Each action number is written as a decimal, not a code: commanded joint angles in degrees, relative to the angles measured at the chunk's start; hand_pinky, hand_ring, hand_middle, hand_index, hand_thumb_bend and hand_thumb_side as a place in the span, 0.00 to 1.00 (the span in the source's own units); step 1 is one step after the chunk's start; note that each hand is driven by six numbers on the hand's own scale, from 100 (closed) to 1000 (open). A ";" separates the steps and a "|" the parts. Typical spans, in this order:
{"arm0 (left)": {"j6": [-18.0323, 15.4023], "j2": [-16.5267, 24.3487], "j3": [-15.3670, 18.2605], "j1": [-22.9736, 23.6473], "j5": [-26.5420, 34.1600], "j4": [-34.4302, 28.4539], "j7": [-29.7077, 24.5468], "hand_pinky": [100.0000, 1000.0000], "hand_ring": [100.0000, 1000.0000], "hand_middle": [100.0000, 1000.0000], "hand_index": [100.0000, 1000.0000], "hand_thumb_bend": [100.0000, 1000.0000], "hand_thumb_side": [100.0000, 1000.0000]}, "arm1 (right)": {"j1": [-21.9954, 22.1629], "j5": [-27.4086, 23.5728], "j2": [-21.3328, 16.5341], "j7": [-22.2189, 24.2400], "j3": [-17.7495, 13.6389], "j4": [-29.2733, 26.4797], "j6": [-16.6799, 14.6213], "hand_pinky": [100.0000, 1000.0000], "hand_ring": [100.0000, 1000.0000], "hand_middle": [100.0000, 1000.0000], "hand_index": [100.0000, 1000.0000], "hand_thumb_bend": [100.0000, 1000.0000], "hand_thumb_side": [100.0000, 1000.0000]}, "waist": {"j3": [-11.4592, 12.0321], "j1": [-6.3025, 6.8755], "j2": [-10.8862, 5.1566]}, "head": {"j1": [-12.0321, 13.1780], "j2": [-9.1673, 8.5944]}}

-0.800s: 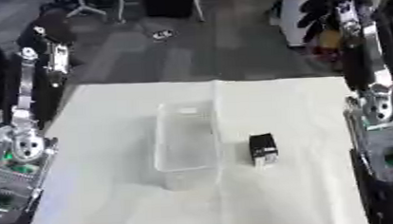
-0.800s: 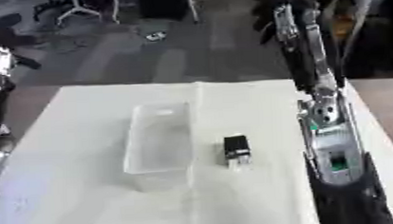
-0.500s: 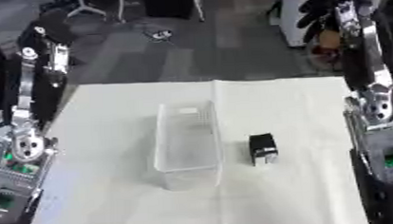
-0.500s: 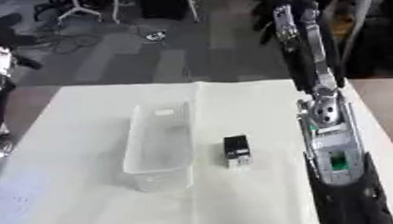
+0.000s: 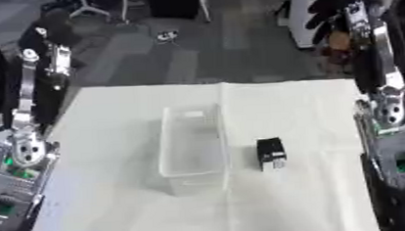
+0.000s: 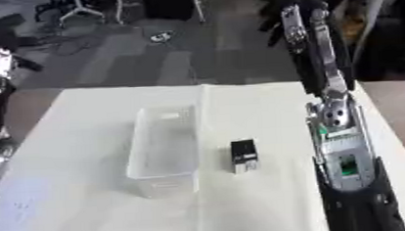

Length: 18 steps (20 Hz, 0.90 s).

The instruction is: Pick up objects on the table and place them in the box.

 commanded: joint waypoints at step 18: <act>-0.05 0.77 0.46 -0.74 0.14 -0.77 0.24 0.44 0.72 0.83 0.86 0.06 1.00 | -0.81 0.15 -0.71 0.12 -0.20 -0.62 0.09 0.29 0.44 0.49 0.68 0.01 1.00 | 0.12 0.06 -0.52 | -0.82 -1.17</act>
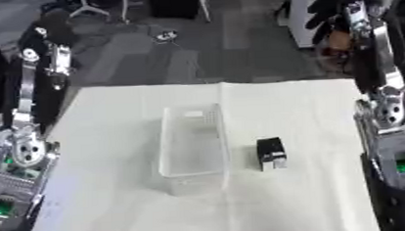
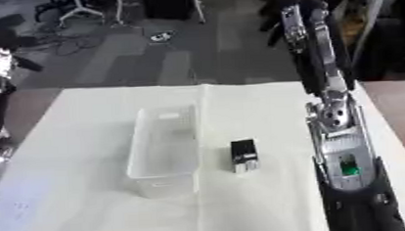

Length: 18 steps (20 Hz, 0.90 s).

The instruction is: Pick up objects on the table and place them in the box.

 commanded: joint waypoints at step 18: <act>-0.06 0.78 0.33 -0.73 0.13 -0.74 0.07 0.44 0.72 0.83 0.86 0.06 1.00 | -0.85 0.03 -0.79 0.33 -0.16 -0.56 0.01 0.29 0.44 0.49 0.68 0.01 1.00 | 0.04 0.06 -0.45 | -0.40 -0.80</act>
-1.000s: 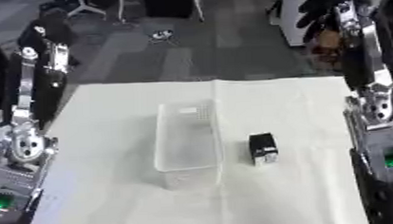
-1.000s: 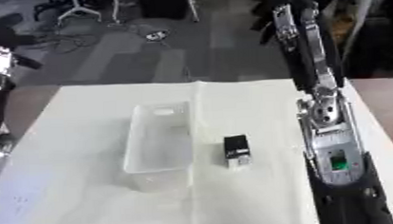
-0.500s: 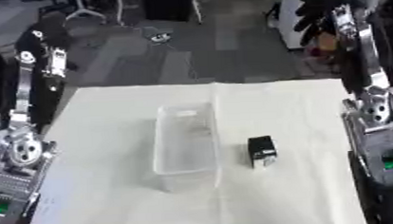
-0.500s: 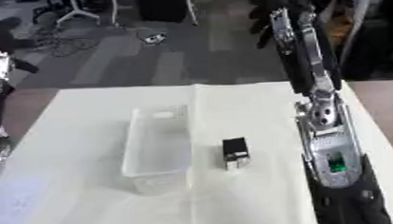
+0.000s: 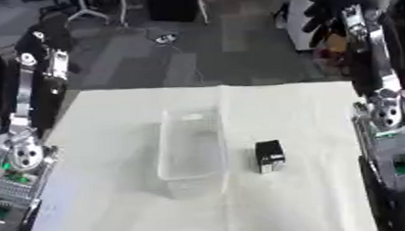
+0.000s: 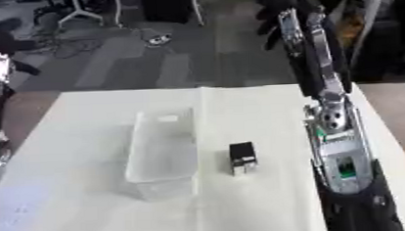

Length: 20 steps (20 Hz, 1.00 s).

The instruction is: Pick up objects on the table and place them in the box.

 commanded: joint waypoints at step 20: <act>-0.06 0.90 0.23 -0.44 0.25 -0.58 -0.11 0.44 0.72 0.83 0.86 0.06 1.00 | -6.74 9.04 -3.88 10.18 -1.53 11.93 -2.58 0.35 0.50 0.58 0.85 0.33 1.00 | 0.55 0.04 -0.83 | -0.80 -1.52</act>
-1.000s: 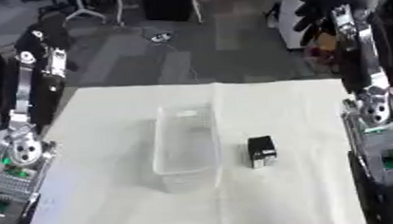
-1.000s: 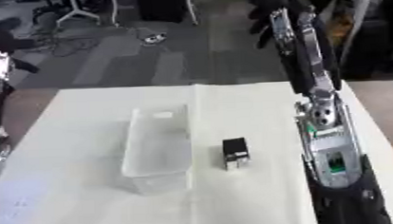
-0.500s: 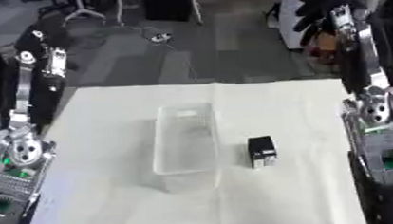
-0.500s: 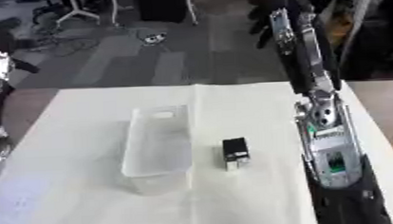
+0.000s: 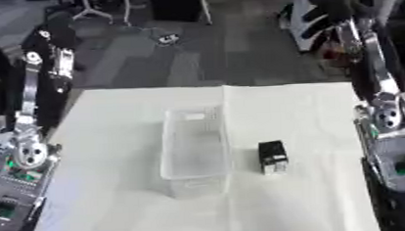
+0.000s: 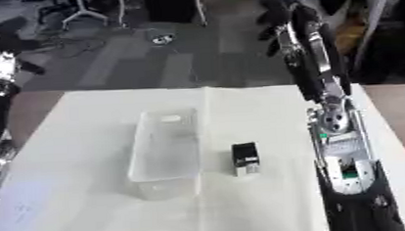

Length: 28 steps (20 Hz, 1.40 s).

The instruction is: Pick up objects on the table and place them in the box.

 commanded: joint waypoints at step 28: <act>-0.18 1.26 -0.07 -0.03 0.24 -0.25 -0.52 0.43 0.72 0.83 0.86 0.06 1.00 | -25.93 68.63 -8.79 -6.81 -1.85 55.40 -22.08 0.83 0.68 0.75 0.86 0.78 1.00 | 0.58 -0.62 -1.24 | -2.86 -1.38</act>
